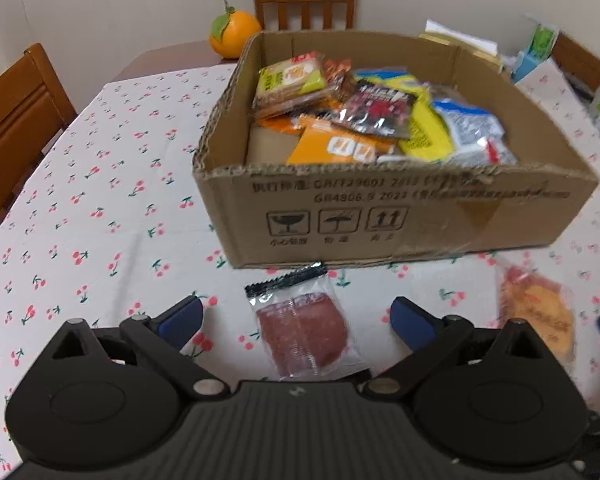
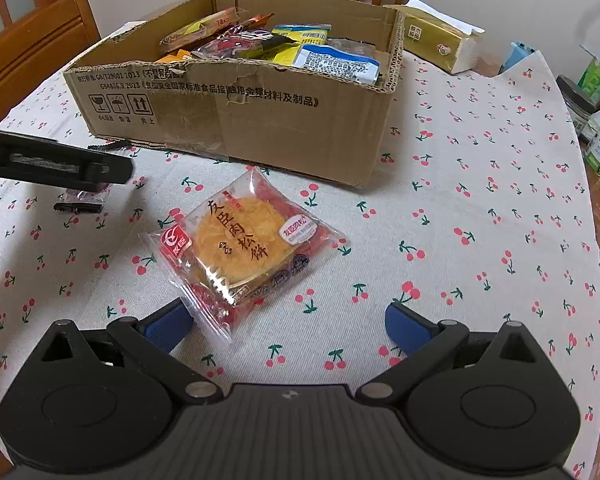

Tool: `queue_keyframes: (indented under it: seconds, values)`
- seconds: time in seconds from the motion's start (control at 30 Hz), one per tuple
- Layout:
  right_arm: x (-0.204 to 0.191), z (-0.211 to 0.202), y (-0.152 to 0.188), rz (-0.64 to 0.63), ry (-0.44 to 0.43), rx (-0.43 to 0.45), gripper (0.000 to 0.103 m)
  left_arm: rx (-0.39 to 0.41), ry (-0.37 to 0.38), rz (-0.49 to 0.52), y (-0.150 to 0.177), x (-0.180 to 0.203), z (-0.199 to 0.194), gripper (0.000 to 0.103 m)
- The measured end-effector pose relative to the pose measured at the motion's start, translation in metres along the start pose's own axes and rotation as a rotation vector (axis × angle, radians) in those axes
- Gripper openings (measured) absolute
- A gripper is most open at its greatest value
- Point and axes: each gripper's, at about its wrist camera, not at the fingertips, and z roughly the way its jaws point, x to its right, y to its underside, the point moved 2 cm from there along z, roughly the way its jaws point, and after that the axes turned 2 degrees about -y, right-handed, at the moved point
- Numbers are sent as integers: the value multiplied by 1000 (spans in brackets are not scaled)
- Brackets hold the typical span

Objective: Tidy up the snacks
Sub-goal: 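Move both open tools back toward red sausage pack and round pastry pack, then close left tool on red sausage pack while right tool grasps round pastry pack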

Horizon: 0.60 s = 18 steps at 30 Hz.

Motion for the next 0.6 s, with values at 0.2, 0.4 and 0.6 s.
queue_keyframes:
  seconds: [0.2, 0.4, 0.6]
  values:
    - [0, -1, 2, -7, -4, 7, 103, -12, -14, -45, 13, -21, -2, 100]
    - [0, -1, 2, -13, -8, 11, 103, -17, -16, -73, 14, -20, -3, 96]
    - [0, -1, 2, -13, -8, 11, 103, 23, 3, -55, 13, -3, -9, 68]
